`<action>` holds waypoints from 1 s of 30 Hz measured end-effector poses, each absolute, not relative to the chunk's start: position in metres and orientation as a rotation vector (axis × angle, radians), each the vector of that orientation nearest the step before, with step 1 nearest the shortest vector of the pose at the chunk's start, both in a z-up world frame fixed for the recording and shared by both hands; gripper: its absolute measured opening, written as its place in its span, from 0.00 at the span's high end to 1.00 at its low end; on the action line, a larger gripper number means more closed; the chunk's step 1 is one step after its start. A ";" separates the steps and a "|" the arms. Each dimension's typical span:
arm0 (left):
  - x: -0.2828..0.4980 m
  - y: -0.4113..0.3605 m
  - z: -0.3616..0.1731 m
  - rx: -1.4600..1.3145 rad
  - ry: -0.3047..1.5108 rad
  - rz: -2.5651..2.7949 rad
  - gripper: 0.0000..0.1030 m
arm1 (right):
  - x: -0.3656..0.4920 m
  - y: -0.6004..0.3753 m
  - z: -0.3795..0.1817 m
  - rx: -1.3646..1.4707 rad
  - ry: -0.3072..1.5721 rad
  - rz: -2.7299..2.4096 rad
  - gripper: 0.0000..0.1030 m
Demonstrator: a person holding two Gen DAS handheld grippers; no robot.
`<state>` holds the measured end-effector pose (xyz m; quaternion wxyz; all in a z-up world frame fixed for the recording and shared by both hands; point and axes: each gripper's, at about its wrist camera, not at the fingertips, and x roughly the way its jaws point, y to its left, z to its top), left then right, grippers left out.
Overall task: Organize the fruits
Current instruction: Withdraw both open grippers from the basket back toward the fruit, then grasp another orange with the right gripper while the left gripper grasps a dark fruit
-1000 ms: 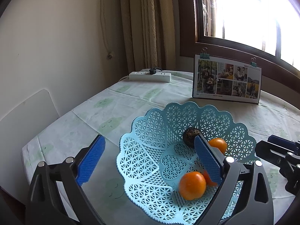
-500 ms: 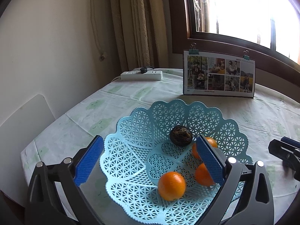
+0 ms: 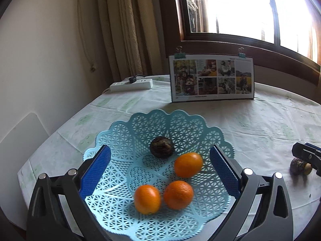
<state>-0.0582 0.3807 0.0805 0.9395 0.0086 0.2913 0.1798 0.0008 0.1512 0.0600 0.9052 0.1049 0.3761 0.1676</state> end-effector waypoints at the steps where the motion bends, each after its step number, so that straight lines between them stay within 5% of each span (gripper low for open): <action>1: -0.057 0.377 0.081 0.021 0.594 0.360 0.03 | 0.001 0.144 0.060 0.222 0.777 0.329 0.35; 30: -0.039 0.271 0.079 0.162 0.617 0.145 0.03 | 0.014 0.009 0.018 0.295 0.854 0.041 0.36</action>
